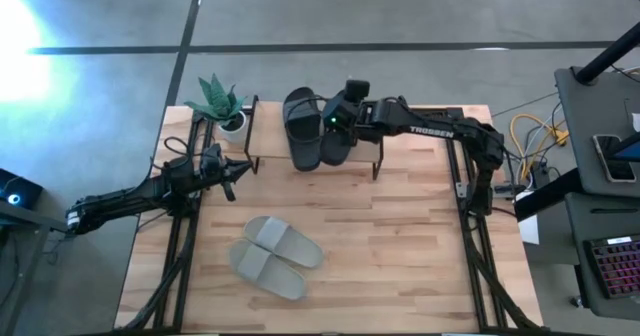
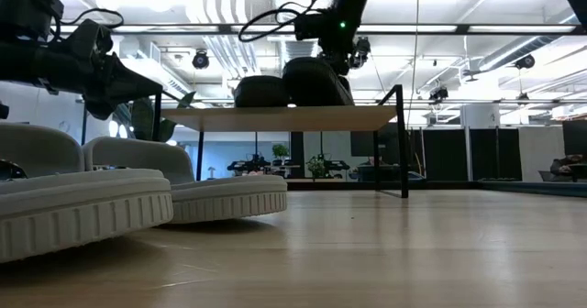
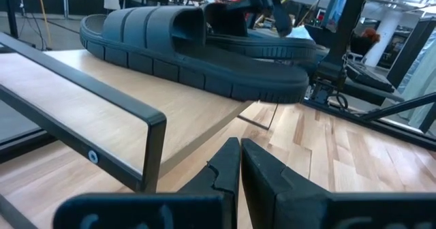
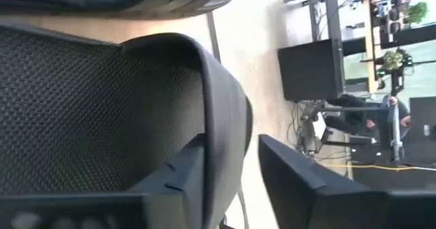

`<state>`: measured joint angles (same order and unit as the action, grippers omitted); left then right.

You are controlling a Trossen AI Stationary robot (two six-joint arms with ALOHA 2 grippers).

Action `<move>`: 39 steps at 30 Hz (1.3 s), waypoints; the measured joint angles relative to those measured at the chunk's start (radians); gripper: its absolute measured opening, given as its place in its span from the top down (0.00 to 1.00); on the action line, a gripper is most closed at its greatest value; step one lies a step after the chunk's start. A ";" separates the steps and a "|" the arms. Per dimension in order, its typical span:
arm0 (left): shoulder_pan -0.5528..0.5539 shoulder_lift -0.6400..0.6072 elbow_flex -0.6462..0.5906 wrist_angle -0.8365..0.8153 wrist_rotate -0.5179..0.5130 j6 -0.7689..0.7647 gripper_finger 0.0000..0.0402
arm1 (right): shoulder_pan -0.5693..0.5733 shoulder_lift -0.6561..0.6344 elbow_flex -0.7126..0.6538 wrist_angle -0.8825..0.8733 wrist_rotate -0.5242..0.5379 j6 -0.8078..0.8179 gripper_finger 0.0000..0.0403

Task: Pick and place slides into the shelf
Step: Put the black slipper on the shelf

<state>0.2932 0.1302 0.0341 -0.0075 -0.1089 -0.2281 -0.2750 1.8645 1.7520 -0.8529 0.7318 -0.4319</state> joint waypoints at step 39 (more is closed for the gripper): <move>0.000 -0.001 0.000 -0.001 0.000 0.000 1.00 | 0.027 -0.003 -0.005 -0.032 -0.145 -0.073 0.77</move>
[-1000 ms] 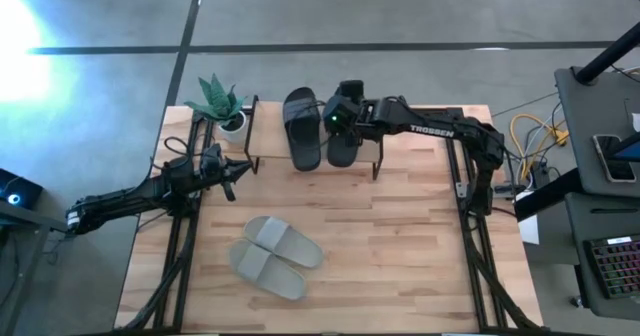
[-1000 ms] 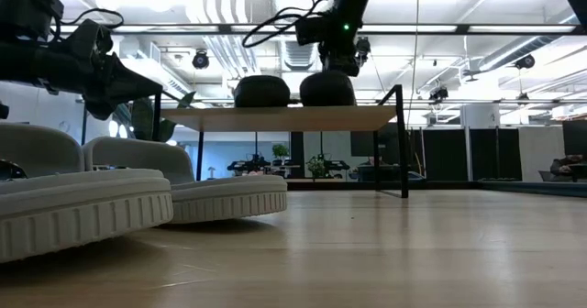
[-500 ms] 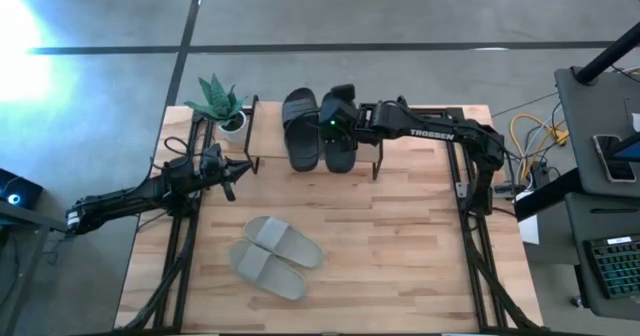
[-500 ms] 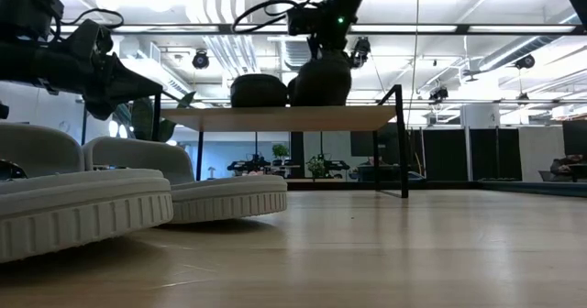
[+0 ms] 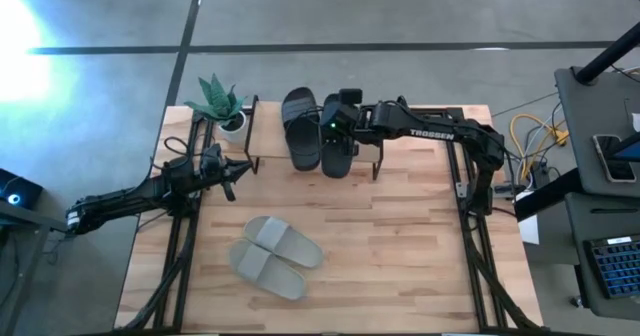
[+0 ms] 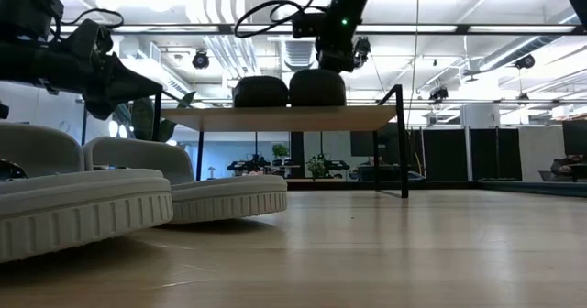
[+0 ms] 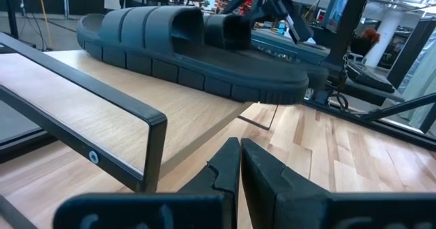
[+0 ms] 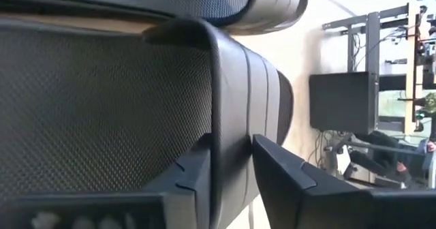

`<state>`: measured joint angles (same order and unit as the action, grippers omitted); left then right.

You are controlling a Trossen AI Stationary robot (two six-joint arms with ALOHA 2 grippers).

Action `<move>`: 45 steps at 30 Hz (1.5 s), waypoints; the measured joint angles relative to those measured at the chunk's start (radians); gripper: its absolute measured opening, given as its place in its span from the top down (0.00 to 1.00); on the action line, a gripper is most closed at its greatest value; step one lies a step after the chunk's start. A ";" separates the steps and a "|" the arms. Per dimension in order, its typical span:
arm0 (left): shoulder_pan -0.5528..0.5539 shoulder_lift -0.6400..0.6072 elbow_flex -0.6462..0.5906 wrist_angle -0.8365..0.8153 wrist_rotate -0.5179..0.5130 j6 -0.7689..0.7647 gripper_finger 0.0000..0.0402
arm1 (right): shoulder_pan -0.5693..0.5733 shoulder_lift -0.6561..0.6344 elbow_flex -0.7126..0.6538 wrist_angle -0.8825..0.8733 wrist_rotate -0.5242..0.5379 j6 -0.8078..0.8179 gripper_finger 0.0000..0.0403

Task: Pick and place slides into the shelf
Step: Put the black slipper on the shelf

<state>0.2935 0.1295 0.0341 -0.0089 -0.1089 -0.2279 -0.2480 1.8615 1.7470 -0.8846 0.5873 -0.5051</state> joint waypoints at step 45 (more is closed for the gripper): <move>0.000 0.000 0.000 0.000 0.000 0.000 1.00 | 0.257 -0.052 0.045 -0.273 -0.523 1.227 0.97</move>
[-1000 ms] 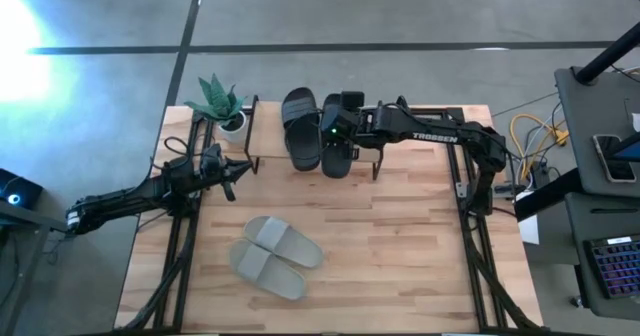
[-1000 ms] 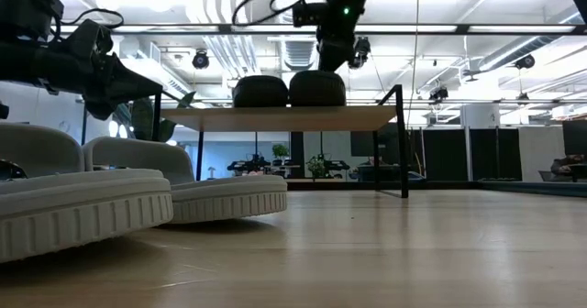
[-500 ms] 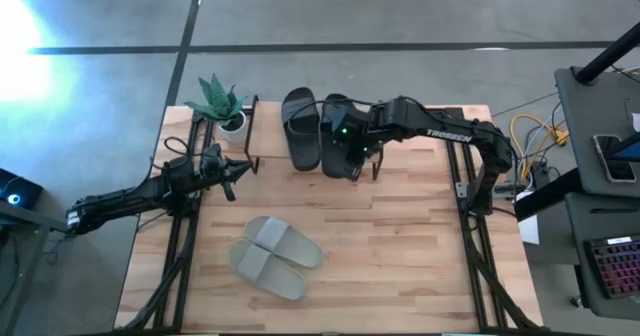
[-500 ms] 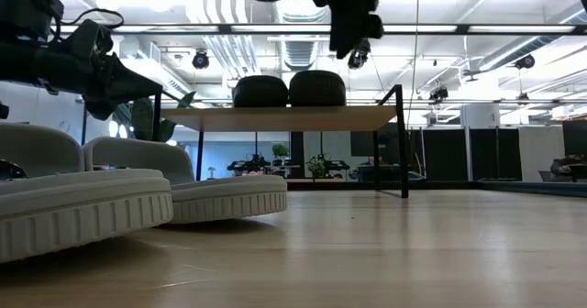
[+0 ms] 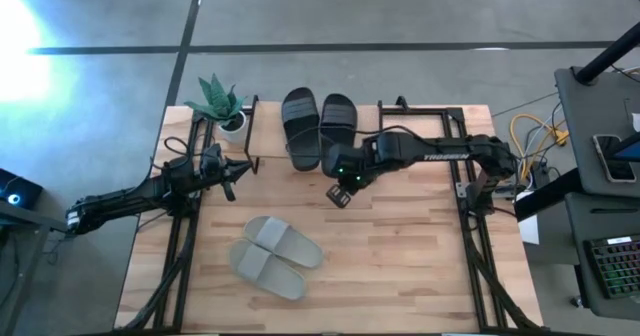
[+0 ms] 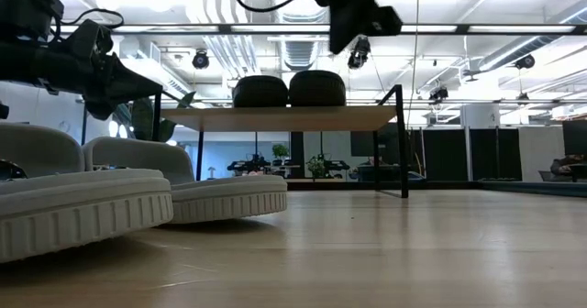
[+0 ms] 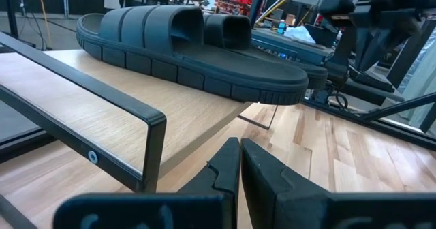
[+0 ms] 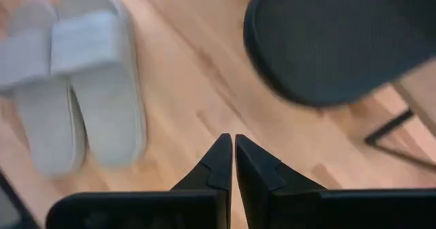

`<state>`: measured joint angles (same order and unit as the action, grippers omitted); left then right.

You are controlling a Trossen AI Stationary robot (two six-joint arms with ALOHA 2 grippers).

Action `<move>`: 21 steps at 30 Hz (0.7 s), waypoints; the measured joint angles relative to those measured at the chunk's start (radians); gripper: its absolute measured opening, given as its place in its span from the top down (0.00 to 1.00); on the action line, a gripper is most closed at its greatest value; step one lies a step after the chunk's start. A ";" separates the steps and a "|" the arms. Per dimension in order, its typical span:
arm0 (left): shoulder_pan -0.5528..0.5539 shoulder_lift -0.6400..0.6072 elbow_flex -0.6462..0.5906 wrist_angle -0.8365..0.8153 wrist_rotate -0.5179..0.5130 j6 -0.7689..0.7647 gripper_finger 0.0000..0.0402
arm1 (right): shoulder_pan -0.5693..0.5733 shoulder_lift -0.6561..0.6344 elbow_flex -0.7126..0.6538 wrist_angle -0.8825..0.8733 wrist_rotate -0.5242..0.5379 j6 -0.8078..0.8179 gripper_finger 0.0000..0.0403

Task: Pick and place slides into the shelf
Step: Put the black slipper on the shelf

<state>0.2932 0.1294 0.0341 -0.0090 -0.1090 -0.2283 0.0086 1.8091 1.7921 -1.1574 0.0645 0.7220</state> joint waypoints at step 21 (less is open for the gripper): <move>0.000 0.001 0.000 0.001 0.000 0.000 1.00 | -0.011 0.056 -0.042 0.095 0.210 -0.031 0.97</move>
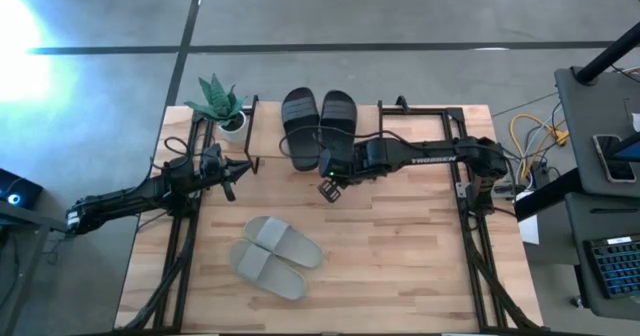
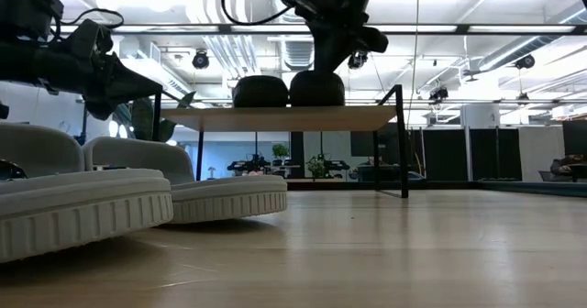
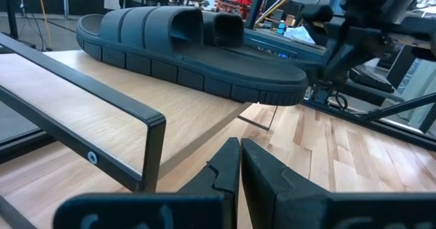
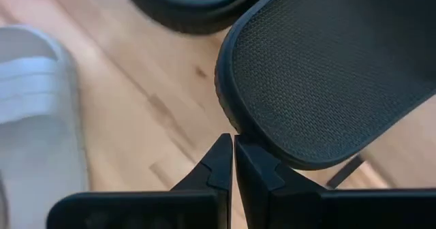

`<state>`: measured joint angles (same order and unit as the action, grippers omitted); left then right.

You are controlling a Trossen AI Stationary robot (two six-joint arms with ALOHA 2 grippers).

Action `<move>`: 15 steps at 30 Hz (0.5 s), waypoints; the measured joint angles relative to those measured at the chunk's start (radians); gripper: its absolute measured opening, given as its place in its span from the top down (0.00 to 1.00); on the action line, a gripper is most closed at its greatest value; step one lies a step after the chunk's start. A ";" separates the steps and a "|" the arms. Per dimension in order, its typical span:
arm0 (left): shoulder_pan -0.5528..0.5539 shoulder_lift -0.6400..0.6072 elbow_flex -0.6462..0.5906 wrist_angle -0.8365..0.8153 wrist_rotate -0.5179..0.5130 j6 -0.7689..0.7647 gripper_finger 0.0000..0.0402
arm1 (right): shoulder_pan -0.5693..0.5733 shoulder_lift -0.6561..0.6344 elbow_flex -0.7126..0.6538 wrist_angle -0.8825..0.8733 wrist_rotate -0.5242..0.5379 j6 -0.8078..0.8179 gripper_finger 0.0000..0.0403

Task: Pick and place slides into the shelf
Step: Put the black slipper on the shelf, then adjust the black slipper on the shelf

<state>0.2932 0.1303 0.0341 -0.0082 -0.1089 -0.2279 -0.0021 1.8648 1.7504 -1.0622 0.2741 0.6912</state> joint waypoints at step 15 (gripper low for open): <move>0.000 0.000 0.000 -0.001 0.000 0.000 1.00 | -0.001 -0.003 0.002 0.030 -0.124 -0.069 0.97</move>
<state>0.2932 0.1299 0.0341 -0.0093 -0.1089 -0.2279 -0.0032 1.8614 1.7527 -1.0322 0.1504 0.6226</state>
